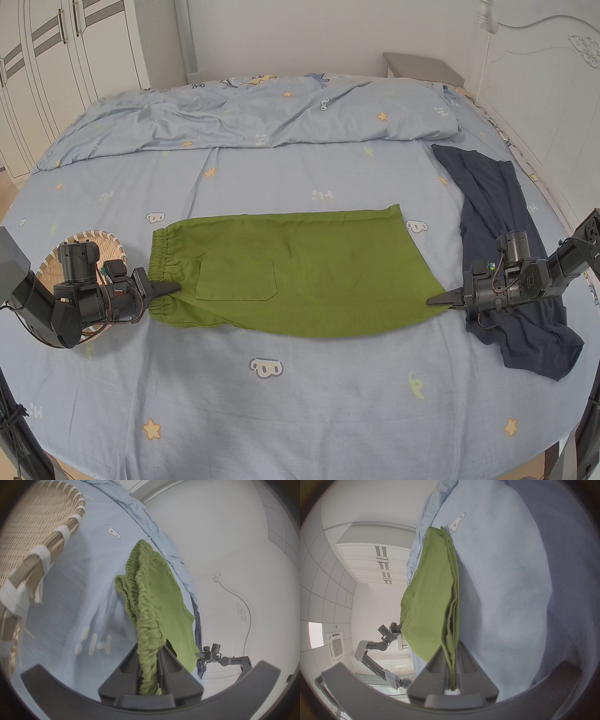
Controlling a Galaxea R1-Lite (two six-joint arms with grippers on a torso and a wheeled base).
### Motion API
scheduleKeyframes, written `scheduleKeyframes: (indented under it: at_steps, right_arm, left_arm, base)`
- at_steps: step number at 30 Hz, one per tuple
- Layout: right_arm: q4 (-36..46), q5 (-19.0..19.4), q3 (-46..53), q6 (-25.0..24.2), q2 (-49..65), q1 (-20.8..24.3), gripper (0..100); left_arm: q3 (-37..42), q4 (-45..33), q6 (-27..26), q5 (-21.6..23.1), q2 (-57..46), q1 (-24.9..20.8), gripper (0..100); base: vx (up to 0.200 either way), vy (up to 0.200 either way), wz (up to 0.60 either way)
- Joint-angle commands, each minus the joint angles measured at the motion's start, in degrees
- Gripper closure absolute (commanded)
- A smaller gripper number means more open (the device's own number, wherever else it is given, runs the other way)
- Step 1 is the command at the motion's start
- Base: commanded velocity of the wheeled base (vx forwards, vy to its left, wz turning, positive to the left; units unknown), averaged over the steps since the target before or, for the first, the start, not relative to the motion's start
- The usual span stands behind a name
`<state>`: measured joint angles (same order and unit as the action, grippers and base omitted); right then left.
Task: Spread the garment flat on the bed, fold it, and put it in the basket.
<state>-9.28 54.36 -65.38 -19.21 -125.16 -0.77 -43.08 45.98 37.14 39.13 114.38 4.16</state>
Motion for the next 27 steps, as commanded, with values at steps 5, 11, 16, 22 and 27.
scheduleKeyframes:
  at_steps: [5,11,16,22,27]
  right_arm:
    - [0.22,-0.22,5.96,0.40,8.79,0.15,100]
    - [0.66,-0.31,14.31,0.67,17.76,0.68,100]
    - [0.75,-0.57,24.60,4.01,23.21,0.33,100]
    - [0.22,-0.83,38.75,11.04,26.81,0.77,100]
    - [0.05,-0.92,44.81,12.88,28.74,2.00,100]
  left_arm:
    - [-0.78,-4.06,0.03,0.07,-1.01,0.41,100]
    - [-1.30,-16.89,-2.43,1.03,-8.74,0.50,100]
    - [2.74,-23.83,-10.07,1.65,-11.99,2.35,100]
    - [13.99,-24.54,-17.02,1.56,-15.68,3.84,100]
    - [19.88,-24.36,-20.01,1.56,-16.91,4.02,100]
  base:
    - [0.000,0.000,0.00]
    - [0.000,0.000,0.00]
    - [0.000,0.000,0.00]
    - [0.000,0.000,0.00]
    - [0.000,0.000,0.00]
